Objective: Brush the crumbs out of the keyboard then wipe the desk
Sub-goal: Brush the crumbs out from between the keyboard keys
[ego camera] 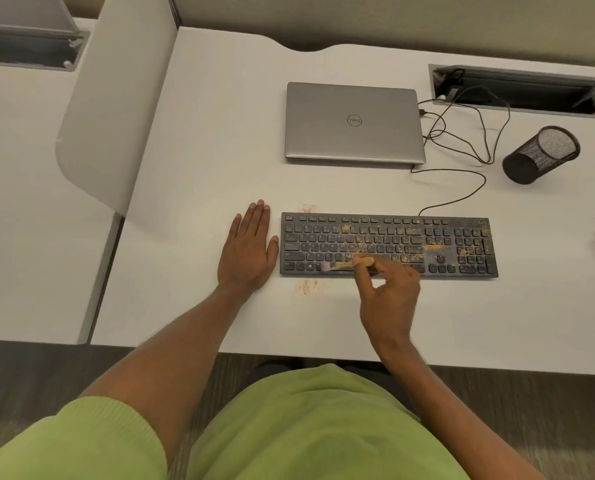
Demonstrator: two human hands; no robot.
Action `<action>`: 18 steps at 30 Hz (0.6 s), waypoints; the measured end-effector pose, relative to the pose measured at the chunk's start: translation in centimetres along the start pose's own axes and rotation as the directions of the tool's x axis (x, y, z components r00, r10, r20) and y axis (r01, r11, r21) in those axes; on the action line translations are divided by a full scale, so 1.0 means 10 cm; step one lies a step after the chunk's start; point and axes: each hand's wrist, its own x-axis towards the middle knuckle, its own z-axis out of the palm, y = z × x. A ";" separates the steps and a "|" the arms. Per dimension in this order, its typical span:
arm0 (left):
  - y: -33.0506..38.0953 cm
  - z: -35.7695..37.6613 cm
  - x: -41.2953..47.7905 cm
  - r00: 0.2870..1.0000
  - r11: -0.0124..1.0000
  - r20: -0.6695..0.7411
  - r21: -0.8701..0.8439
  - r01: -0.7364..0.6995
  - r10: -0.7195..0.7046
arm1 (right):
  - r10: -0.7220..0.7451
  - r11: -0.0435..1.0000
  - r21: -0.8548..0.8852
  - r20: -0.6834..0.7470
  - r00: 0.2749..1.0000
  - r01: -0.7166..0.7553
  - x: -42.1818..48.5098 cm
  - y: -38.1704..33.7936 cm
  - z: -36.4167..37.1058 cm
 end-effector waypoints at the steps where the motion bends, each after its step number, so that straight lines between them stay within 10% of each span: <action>1: 0.00 0.00 0.00 1.000 1.000 0.000 0.000 0.000 0.000 | -0.006 1.000 -0.014 0.013 1.000 0.006 0.00 0.02 0.02; 18: 0.01 -0.01 0.00 1.000 1.000 0.013 0.016 0.006 -0.006 | -0.059 0.998 -0.013 0.004 0.998 0.059 -0.13 0.17 -0.09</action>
